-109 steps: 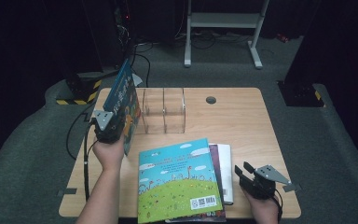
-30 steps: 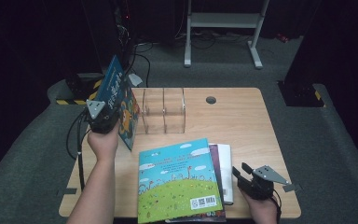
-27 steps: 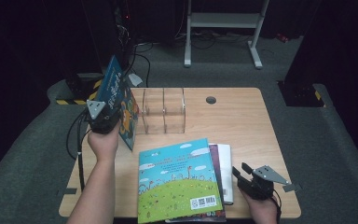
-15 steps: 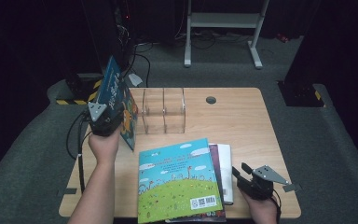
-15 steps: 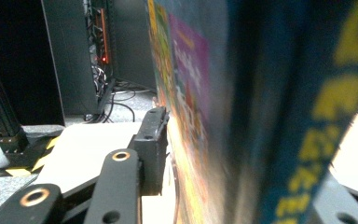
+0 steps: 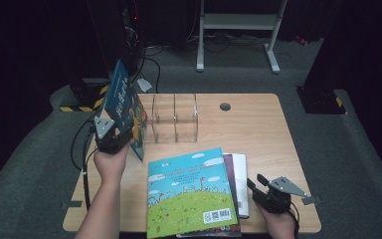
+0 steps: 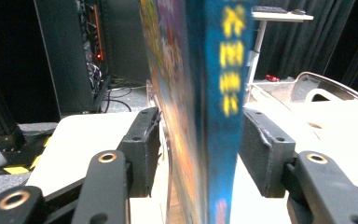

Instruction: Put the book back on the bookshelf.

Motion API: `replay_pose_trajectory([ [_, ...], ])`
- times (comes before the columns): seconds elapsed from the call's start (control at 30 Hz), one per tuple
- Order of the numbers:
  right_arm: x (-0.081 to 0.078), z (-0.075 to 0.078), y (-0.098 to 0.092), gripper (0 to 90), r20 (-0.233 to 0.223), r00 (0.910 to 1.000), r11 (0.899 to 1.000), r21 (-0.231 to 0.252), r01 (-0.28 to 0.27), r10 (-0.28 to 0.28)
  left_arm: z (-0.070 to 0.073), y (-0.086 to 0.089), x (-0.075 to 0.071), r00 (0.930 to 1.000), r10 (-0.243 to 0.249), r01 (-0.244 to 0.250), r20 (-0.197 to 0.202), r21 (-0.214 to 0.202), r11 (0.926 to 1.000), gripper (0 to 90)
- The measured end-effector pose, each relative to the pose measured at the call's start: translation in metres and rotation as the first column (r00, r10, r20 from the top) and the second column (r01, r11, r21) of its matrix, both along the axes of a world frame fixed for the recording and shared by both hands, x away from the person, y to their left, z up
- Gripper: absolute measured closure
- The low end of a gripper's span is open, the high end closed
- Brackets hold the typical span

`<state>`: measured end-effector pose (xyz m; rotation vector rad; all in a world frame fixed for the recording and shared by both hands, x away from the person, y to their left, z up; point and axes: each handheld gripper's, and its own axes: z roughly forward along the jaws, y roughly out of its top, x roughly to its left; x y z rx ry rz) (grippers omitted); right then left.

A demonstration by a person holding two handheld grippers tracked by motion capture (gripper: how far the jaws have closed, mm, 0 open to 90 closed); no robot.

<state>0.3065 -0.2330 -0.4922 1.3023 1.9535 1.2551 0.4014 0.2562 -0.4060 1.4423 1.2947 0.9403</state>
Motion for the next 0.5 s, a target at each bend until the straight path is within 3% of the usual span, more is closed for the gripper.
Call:
replay_pose_trajectory([
  [0.5, 0.0, 0.0, 0.001, 53.0, -0.001, 1.0, 1.0, -0.004, -0.006, 0.006, -0.013, 0.008, -0.027, 0.9988, -0.034, 0.033, -0.035, -0.029, 0.999, 44.0],
])
